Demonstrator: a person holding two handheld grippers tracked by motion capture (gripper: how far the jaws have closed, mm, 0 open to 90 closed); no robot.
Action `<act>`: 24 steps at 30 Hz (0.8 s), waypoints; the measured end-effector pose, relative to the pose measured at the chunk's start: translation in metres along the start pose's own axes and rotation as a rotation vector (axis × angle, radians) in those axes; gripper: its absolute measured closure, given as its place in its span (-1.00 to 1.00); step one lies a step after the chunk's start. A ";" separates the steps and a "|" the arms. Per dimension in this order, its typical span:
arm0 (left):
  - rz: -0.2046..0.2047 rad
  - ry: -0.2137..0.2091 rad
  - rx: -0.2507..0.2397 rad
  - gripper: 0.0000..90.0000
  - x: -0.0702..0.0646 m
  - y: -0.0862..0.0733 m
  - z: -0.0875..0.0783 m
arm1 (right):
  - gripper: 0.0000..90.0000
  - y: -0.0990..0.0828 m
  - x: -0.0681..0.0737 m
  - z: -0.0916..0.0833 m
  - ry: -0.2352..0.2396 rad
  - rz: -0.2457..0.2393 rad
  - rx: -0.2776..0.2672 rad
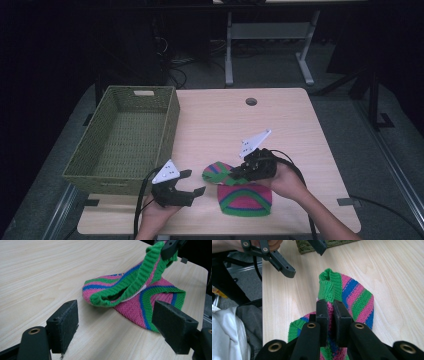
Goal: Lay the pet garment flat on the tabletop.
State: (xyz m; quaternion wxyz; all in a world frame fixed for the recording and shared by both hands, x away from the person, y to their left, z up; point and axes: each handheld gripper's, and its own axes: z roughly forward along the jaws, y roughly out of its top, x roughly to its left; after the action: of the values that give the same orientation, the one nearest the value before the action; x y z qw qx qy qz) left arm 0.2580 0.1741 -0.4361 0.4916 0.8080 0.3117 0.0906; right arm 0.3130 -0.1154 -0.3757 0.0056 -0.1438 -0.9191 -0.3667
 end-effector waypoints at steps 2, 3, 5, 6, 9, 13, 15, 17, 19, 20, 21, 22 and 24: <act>0.003 -0.006 0.006 -0.52 0.000 0.000 0.001 | 0.86 0.000 0.000 -0.004 0.003 -0.001 -0.001; 0.002 -0.009 0.007 -0.52 0.000 0.000 0.001 | 0.86 0.001 0.001 -0.006 0.001 -0.001 -0.006; 0.003 -0.010 0.009 -0.51 0.000 0.000 0.003 | 0.86 0.002 0.001 -0.008 0.003 -0.004 -0.009; 0.000 -0.013 0.004 -0.51 -0.001 0.000 0.003 | 0.86 0.003 0.002 -0.010 0.004 -0.008 -0.009; 0.011 -0.019 0.018 -0.48 -0.003 0.001 0.005 | 0.86 0.004 0.002 -0.016 0.006 -0.014 -0.019; 0.026 -0.020 0.018 -0.48 -0.006 0.002 0.007 | 0.86 0.005 0.002 -0.024 0.014 0.001 -0.042; 0.029 -0.028 0.011 -0.45 -0.006 0.003 0.008 | 0.87 0.004 0.002 -0.027 0.019 -0.003 -0.045; 0.031 -0.039 0.012 -0.41 -0.005 0.004 0.011 | 0.87 0.004 0.002 -0.030 0.025 -0.012 -0.044; 0.023 -0.044 0.028 -0.36 -0.004 0.005 0.017 | 0.87 0.006 0.002 -0.031 0.028 -0.013 -0.038; 0.022 -0.045 0.033 -0.36 -0.004 0.006 0.019 | 0.87 0.006 0.001 -0.032 0.028 -0.021 -0.037; 0.022 -0.048 0.043 -0.36 -0.003 0.007 0.022 | 0.87 0.007 0.001 -0.033 0.028 -0.026 -0.040; 0.021 -0.049 0.051 -0.33 -0.004 0.008 0.025 | 0.87 0.007 0.000 -0.035 0.034 -0.023 -0.049; 0.025 -0.049 0.059 -0.32 -0.006 0.009 0.029 | 0.87 0.008 0.000 -0.039 0.037 -0.028 -0.053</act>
State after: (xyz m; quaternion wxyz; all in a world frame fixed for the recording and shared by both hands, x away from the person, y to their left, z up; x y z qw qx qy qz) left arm 0.2703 0.1468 -0.4421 0.4737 0.8281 0.2920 0.0678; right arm 0.3115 -0.1359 -0.3419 0.0134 -0.1243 -0.9107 -0.3937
